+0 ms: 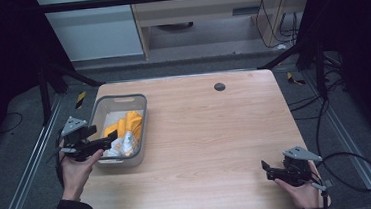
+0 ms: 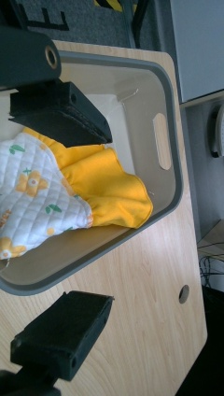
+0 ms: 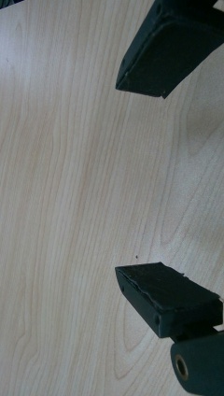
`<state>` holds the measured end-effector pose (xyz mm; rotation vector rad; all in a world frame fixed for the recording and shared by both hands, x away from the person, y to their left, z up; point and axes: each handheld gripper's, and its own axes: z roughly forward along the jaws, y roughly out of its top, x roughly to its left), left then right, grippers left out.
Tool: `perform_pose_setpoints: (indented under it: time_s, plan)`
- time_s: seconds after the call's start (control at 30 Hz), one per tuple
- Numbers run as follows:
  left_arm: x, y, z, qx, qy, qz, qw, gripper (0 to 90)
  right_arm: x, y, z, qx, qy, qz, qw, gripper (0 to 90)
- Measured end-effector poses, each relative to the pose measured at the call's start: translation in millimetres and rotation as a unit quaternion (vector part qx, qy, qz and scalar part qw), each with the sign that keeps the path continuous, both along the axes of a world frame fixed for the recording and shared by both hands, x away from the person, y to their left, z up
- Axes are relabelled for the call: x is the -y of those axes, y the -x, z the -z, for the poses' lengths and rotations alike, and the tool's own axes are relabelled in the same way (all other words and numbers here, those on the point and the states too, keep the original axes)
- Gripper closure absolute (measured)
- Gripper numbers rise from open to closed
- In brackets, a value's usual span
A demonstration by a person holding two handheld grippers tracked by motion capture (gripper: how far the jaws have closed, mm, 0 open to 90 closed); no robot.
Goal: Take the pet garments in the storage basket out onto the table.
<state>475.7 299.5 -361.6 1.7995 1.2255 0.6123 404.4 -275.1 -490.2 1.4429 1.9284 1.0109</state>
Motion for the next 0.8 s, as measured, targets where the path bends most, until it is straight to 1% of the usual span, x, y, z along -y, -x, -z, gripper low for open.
perform_pose_setpoints:
  time_s: [0.17, 0.57, 0.73, 0.8]
  plan:
    - [4.7, -7.6, 3.9, -0.015, -0.013, 0.004, 0.9998, 18.3, -0.3, 0.4, -0.2, 0.000, -0.002, -0.001, 1.0000, 9.9]
    - [8.3, -22.9, 10.0, -0.044, -0.022, 0.005, 0.9988, 19.2, -0.8, -0.4, 0.0, -0.001, -0.002, -0.002, 1.0000, 10.0]
    - [11.5, -29.4, 13.1, -0.058, -0.025, 0.006, 0.9980, 19.7, -1.3, 0.3, -0.2, -0.001, -0.004, -0.004, 1.0000, 10.3]
    - [11.9, -31.6, 13.4, -0.064, -0.030, 0.008, 0.9975, 20.2, -1.3, -0.3, 0.2, -0.002, -0.002, -0.004, 1.0000, 10.3]
